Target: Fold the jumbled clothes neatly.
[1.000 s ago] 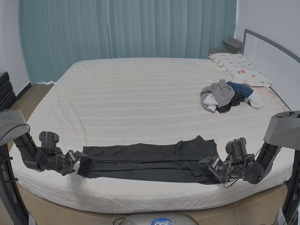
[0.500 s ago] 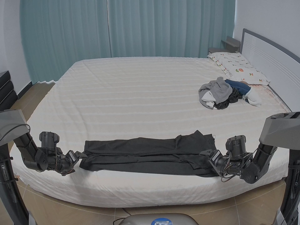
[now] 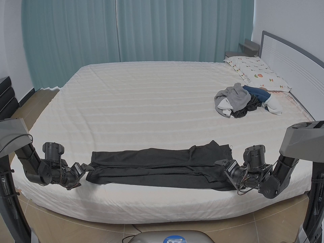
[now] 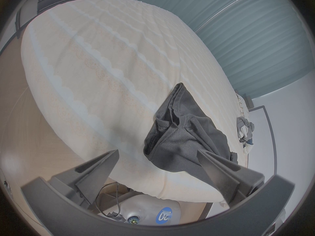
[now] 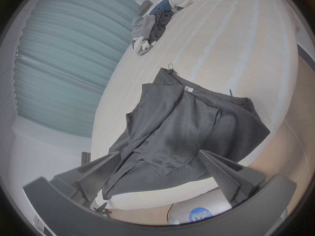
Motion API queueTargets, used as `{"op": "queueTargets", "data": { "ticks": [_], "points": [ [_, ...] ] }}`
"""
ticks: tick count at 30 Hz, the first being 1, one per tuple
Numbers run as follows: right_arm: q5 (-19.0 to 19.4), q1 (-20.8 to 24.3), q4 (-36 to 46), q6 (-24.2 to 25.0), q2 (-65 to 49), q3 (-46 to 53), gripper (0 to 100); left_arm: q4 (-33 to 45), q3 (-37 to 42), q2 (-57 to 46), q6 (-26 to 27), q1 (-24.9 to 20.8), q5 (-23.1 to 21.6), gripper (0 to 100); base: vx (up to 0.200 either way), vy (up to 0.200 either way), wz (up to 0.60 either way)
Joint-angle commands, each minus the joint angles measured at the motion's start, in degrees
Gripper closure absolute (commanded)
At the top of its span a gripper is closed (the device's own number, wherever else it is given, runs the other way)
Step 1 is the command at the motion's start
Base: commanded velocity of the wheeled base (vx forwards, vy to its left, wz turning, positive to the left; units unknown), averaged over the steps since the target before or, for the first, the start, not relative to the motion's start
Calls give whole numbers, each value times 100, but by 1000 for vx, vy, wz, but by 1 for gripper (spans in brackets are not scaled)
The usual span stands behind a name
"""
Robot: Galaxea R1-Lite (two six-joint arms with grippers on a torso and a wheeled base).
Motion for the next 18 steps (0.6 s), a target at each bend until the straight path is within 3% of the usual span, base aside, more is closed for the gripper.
{"op": "queueTargets", "data": {
  "ticks": [1,18],
  "points": [
    [-5,10,-77,-9,196,-46,0,-3,3,9,-3,2,1,0,0,0,0],
    [-128,27,-139,-27,582,-239,0,-3,12,27,24,2,10,0,0,0,0]
  ]
}}
